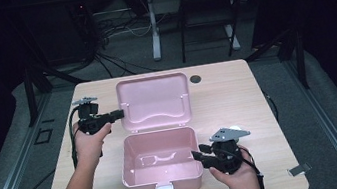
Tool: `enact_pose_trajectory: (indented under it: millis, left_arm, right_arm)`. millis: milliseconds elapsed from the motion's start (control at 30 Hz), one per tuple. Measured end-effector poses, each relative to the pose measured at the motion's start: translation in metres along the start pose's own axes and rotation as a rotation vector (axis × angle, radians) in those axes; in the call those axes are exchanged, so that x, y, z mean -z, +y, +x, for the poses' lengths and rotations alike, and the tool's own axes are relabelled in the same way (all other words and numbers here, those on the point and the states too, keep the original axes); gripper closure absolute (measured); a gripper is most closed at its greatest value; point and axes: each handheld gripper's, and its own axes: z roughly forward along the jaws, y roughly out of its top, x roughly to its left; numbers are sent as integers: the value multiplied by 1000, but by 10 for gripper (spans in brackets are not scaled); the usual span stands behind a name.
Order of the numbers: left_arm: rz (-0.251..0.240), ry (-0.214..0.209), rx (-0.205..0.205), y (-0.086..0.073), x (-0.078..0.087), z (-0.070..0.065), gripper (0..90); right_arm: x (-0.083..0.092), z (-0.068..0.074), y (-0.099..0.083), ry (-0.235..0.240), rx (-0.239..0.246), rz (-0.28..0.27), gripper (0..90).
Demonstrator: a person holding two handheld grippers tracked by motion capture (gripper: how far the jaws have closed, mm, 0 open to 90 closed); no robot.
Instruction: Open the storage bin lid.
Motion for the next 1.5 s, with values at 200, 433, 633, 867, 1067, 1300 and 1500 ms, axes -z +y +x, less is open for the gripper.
enact_pose_trajectory:
  millis: [200,433,633,867,1067,1300,1500]
  left_arm:
    - [10,-2,17,1,-2,2,838]
    - [21,-9,35,1,-5,6,840]
    - [30,-9,48,1,-7,8,851]
    - [36,-9,63,1,-7,8,853]
    - [48,-18,84,2,-9,11,853]
    - [71,-31,102,3,-11,15,851]
    - [98,-44,129,5,-14,19,850]
  right_arm:
    - [0,0,0,0,0,-1,629]
    - [0,0,0,0,1,-1,629]
    - [0,-1,0,2,1,-1,629]
    - [0,-1,0,3,1,0,629]
    - [0,0,0,2,2,0,630]
    - [0,-1,0,3,2,0,630]
    - [0,0,0,3,2,1,630]
